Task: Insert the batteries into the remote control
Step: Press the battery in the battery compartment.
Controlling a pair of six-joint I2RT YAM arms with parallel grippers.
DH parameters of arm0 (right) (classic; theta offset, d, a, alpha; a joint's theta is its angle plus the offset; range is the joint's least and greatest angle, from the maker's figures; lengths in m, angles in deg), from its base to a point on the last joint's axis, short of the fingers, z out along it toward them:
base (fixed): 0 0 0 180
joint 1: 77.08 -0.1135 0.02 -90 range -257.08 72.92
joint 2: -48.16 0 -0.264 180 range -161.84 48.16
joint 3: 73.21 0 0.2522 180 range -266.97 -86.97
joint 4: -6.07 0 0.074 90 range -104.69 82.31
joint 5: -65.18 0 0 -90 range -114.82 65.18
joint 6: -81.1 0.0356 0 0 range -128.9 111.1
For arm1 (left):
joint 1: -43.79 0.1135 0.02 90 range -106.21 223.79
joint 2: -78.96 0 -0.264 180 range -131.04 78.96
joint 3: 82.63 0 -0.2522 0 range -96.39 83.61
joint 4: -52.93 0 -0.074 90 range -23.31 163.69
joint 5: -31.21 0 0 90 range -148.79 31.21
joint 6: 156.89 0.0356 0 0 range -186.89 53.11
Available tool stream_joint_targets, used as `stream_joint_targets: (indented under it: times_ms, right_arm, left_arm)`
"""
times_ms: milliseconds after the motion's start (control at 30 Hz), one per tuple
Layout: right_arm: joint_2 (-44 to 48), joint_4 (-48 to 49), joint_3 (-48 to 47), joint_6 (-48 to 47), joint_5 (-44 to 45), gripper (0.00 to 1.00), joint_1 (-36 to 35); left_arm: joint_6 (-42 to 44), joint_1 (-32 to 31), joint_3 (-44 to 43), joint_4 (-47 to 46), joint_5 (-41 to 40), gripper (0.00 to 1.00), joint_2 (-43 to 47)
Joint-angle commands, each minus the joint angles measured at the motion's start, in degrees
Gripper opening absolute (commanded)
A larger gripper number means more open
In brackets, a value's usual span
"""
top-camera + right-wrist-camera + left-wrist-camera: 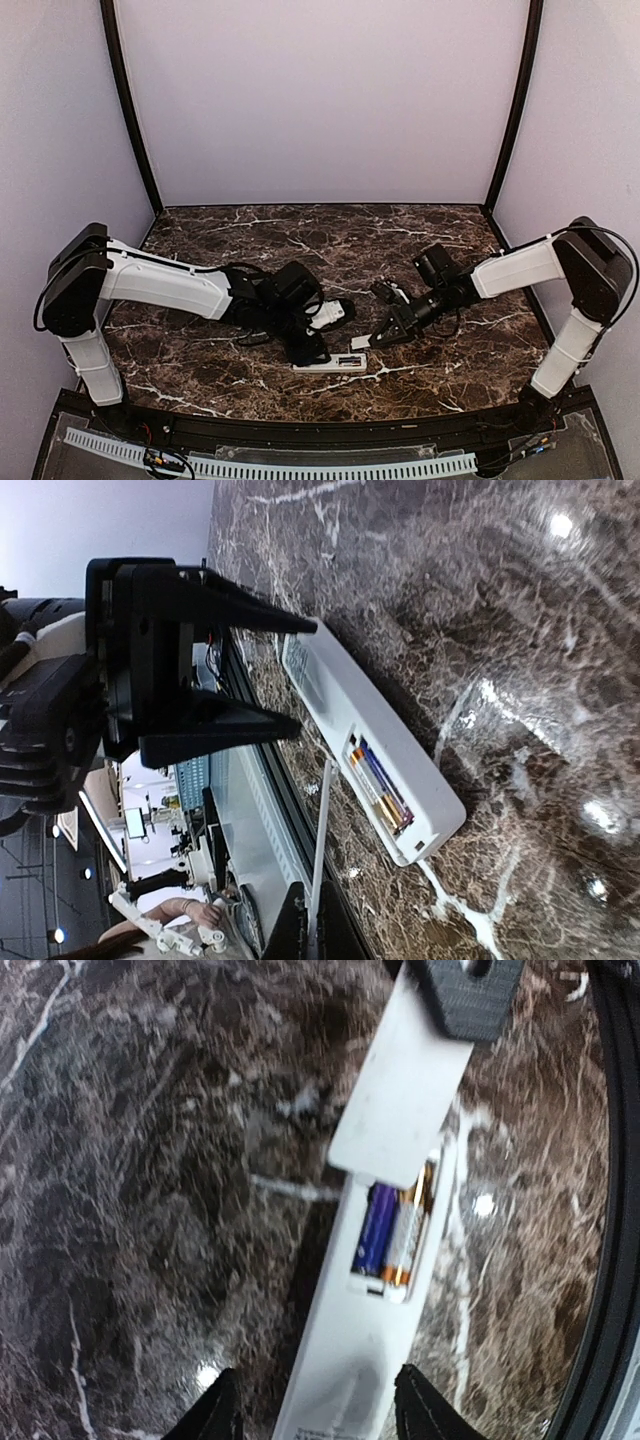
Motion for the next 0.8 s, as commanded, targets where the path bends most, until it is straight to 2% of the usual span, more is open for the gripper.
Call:
stream_joint_targets:
  times_ms: [0,100,167,267,333,767]
  right_arm:
    - [5.00,-3.67,-1.28,-0.58,3.56,0.00,2.95]
    - [6.21,-4.95,-0.24,-1.02,4.31,0.00,4.17]
    - [6.64,-5.05,0.60,-1.01,4.71,0.00,4.72]
    - [6.85,-4.98,1.49,-1.12,5.24,0.00,5.05]
    - [6.89,-4.80,1.97,-1.03,5.39,0.00,5.17]
    - [8.19,-5.02,2.81,-1.06,5.48,0.00,5.36]
  left_arm:
    - [-4.64,-0.87,-3.76,-3.26,2.63,0.40,-1.48]
    - [-4.36,-2.54,-4.81,-4.24,2.70,0.34,-3.07]
    - [-3.99,-3.40,-5.84,-4.18,2.99,0.26,-4.24]
    - [-3.31,-4.52,-7.70,-3.15,3.47,0.05,-6.03]
    - [-2.62,-5.17,-8.43,-2.47,3.93,0.00,-6.72]
    - [-2.38,-5.78,-9.58,-1.17,1.21,0.00,-6.77]
